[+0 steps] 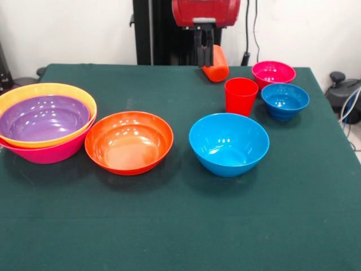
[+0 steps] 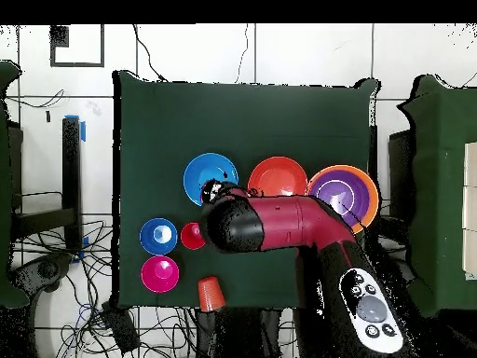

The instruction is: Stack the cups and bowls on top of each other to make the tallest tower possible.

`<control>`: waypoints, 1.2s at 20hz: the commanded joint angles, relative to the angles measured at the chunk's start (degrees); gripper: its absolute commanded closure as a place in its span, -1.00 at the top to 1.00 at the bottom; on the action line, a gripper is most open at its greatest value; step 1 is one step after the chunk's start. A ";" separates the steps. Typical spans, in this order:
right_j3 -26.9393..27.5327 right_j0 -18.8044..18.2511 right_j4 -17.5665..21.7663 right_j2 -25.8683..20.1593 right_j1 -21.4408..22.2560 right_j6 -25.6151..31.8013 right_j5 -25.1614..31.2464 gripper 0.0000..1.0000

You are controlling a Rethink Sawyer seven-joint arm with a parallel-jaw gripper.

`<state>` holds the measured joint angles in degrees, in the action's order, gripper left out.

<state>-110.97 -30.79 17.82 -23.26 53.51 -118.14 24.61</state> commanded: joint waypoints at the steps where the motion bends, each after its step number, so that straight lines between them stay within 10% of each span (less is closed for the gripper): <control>1: -0.09 2.16 1.05 4.99 -2.93 -7.75 -2.59 -1.00; 11: -0.89 7.29 2.04 16.33 4.95 -10.78 9.15 -1.00; 12: -0.39 8.43 1.55 18.11 4.81 -9.93 9.38 1.00; 24: -2.76 12.85 -3.33 22.32 5.04 -12.34 9.19 1.00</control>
<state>-111.11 -21.17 17.07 -3.60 60.23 -118.14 28.83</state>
